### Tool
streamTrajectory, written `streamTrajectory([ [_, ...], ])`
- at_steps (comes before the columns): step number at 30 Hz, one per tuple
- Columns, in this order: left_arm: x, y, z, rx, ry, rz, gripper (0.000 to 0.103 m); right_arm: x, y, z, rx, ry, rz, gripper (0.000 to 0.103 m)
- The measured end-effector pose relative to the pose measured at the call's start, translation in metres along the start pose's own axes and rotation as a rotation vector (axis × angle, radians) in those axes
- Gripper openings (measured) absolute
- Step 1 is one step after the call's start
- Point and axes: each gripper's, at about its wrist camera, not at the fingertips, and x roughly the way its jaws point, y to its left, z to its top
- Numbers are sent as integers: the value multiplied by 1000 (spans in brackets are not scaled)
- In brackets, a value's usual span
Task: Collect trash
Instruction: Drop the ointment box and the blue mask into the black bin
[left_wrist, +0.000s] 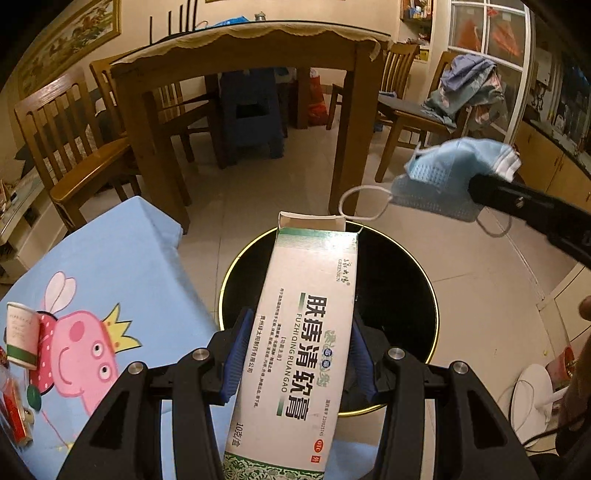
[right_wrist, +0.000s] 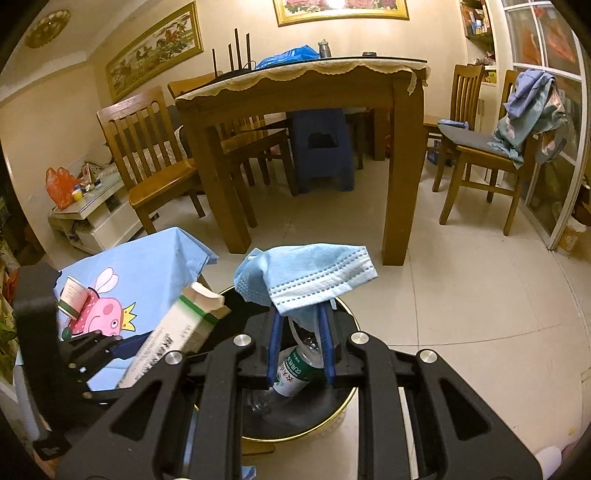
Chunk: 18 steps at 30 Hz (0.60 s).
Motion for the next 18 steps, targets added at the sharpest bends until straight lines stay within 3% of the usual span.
streamTrajectory([
  [5,15,-7,2,14,22,11,49,1,0,0,4,8,-8,19],
  [9,21,-5,-2,5,28,23,73,1,1,0,2,10,-11,19],
  [18,8,6,-10,-6,17,51,74,13,15,1,-28,36,-23,19],
])
